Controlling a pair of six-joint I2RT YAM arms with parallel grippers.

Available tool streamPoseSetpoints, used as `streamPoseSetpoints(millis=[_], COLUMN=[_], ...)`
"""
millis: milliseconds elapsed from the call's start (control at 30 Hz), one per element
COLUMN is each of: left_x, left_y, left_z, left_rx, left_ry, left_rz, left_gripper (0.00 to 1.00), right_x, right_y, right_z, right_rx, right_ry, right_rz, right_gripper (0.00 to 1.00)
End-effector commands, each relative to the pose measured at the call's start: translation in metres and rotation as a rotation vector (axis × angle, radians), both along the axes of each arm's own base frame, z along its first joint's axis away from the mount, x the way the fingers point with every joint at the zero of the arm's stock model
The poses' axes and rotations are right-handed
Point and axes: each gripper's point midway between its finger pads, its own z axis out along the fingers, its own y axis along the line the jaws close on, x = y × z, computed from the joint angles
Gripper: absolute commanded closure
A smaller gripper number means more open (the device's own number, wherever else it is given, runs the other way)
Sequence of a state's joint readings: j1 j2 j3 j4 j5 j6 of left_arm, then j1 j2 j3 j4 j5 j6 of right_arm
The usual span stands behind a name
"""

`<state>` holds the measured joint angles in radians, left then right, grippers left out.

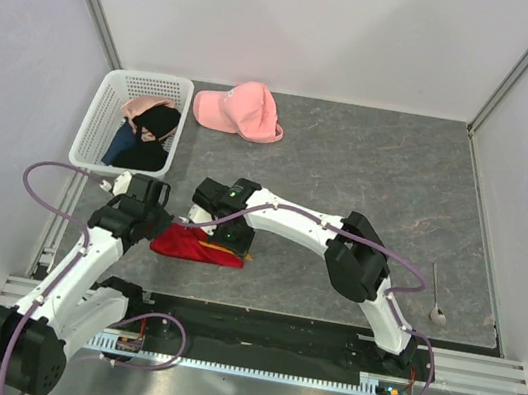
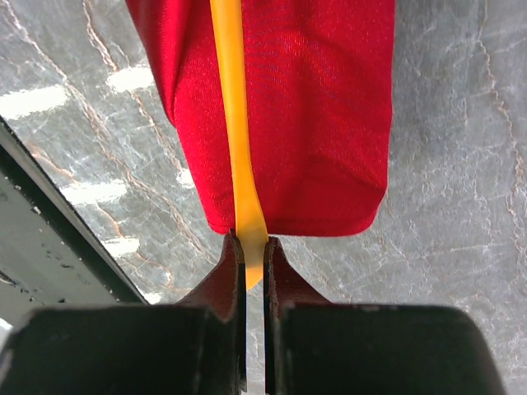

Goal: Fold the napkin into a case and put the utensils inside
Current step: Insert the knife into the folded napkin.

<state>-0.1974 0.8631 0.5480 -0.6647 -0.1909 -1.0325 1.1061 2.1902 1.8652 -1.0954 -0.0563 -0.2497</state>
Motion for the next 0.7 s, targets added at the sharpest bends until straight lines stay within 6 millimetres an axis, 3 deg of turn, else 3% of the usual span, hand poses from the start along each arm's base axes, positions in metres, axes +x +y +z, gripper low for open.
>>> streamPoseSetpoints(millis=[0, 200, 667], left_x=[0.005, 0.001, -0.001], left_y=[0.021, 0.035, 0.036], left_z=[0.010, -0.008, -0.021], left_rx=[0.083, 0.138, 0.142], left_ry=[-0.011, 0.045, 0.054], left_rz=[0.080, 0.135, 0.134], left_gripper=[0.98, 0.98, 0.98], right_x=[0.003, 0.004, 0.009], right_y=[0.012, 0.020, 0.039], right_z=[0.003, 0.003, 0.001], right_rx=[0.035, 0.052, 0.087], right_ry=[-0.016, -0.012, -0.001], right_rz=[0.003, 0.001, -0.003], right_gripper=[1.00, 1.00, 1.00])
